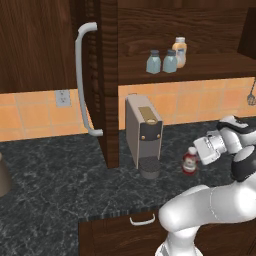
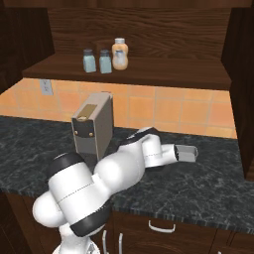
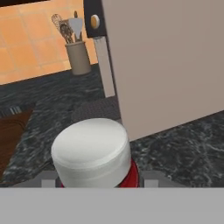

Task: Put the shaker and condiment bottle from the counter next to their counterparts in the cabinet.

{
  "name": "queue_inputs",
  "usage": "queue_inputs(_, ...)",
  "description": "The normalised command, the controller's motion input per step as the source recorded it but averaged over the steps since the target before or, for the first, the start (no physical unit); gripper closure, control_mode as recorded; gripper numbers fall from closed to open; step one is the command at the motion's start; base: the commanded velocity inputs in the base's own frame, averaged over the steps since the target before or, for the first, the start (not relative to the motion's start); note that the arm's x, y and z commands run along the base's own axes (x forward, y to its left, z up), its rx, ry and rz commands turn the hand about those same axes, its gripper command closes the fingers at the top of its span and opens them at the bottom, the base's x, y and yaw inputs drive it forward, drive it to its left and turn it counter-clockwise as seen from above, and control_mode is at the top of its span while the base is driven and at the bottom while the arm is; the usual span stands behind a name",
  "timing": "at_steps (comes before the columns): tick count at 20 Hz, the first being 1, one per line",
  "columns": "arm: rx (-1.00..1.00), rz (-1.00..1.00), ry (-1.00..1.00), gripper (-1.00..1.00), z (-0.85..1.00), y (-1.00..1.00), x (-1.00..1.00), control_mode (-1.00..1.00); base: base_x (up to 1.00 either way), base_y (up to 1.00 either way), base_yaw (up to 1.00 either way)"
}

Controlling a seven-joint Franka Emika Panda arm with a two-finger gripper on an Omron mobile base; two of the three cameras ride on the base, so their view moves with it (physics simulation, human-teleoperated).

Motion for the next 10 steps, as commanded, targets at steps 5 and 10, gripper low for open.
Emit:
queue_inputs(5, 0.06, -0.04, 0.00, 1.00, 0.53, 0.00, 0.00, -1.00, 0.00, 0.00, 0.00)
queue_inputs(10, 0.07, -0.16, 0.00, 1.00, 0.74, 0.00, 0.00, -1.00, 0.00, 0.00, 0.00)
